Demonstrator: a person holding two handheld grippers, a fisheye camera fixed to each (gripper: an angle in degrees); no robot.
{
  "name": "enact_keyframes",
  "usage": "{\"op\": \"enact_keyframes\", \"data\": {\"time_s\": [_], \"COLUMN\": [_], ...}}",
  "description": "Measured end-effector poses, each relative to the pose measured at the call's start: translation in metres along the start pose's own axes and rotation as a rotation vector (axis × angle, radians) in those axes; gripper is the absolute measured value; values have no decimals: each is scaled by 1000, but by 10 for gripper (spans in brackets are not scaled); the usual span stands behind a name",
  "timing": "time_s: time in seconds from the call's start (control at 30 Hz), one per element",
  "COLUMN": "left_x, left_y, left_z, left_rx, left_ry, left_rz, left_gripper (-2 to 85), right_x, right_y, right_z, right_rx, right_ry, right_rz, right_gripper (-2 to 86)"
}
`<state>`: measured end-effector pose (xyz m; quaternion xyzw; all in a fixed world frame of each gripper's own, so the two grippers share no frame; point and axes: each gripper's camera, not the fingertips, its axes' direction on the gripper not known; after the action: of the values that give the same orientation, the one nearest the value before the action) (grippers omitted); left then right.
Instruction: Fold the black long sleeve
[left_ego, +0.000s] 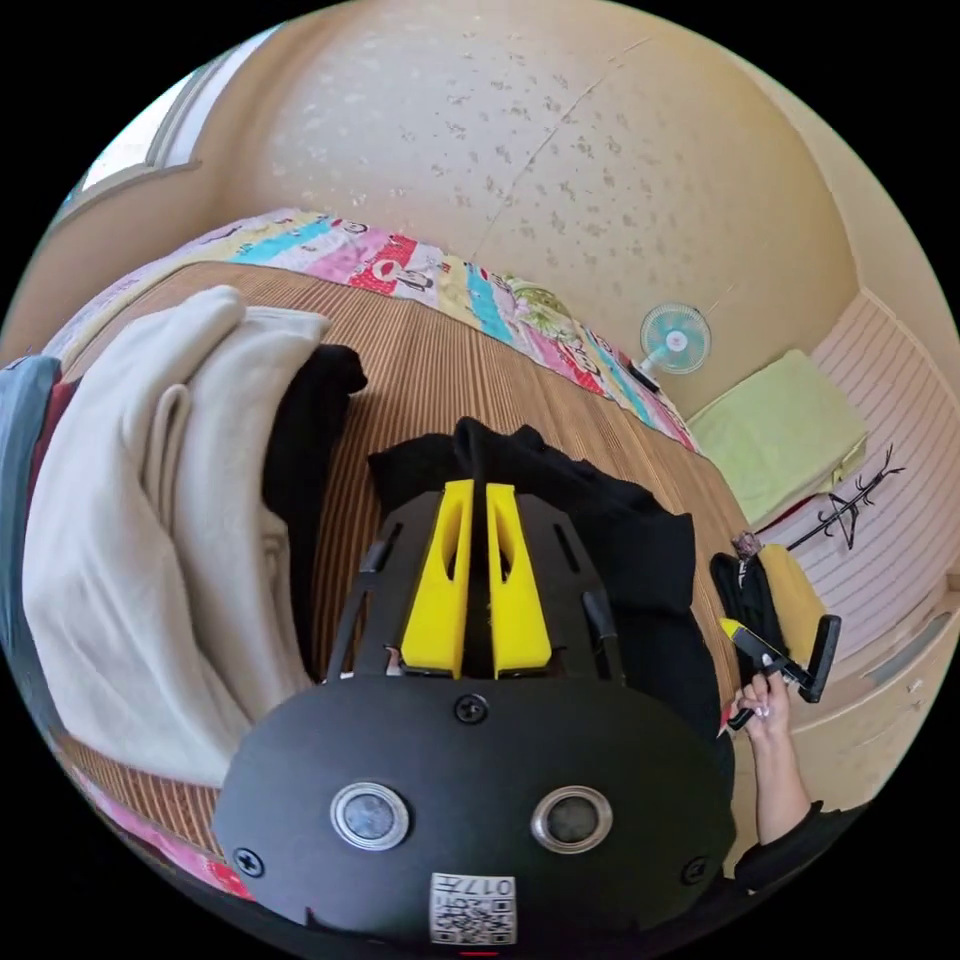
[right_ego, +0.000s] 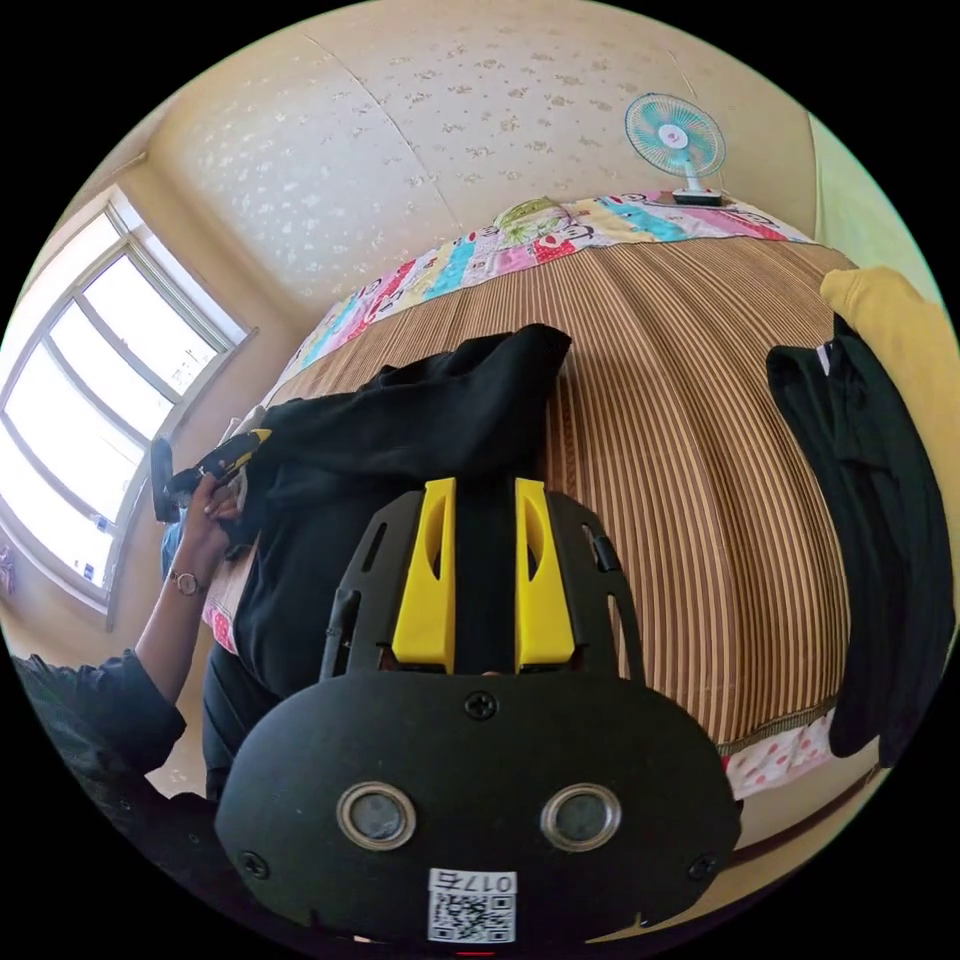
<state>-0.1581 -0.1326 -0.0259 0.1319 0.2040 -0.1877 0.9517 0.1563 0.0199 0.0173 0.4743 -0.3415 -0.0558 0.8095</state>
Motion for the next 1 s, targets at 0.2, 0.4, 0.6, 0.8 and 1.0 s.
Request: {"op": "enact_keyframes", "data": {"time_s": [0.2, 0.4, 0.6, 0.8, 1.0], "left_x": [29, 59, 62, 42, -32], "left_y": [94, 147, 54, 31, 153], "left_z": [-55, -3, 55, -4, -116], "left_rx": [-36, -429, -522, -249, -113], "left_ry": [47, -41, -52, -169, -61], "left_rz": [127, 338, 414, 336, 152], "left_gripper": [66, 38, 14, 35, 82], "right_x": [-37, -61, -63, -43, -65], "right_y": [27, 88, -11, -98, -7], "right_z": [-1, 20, 65, 50, -59], "right_rx": [-62, -173, -199, -209, -13], "right_ry": [115, 306, 325, 36, 124], "right_rz": [-42, -24, 6, 106, -18], "right_gripper": [90, 60, 33, 21, 34]}}
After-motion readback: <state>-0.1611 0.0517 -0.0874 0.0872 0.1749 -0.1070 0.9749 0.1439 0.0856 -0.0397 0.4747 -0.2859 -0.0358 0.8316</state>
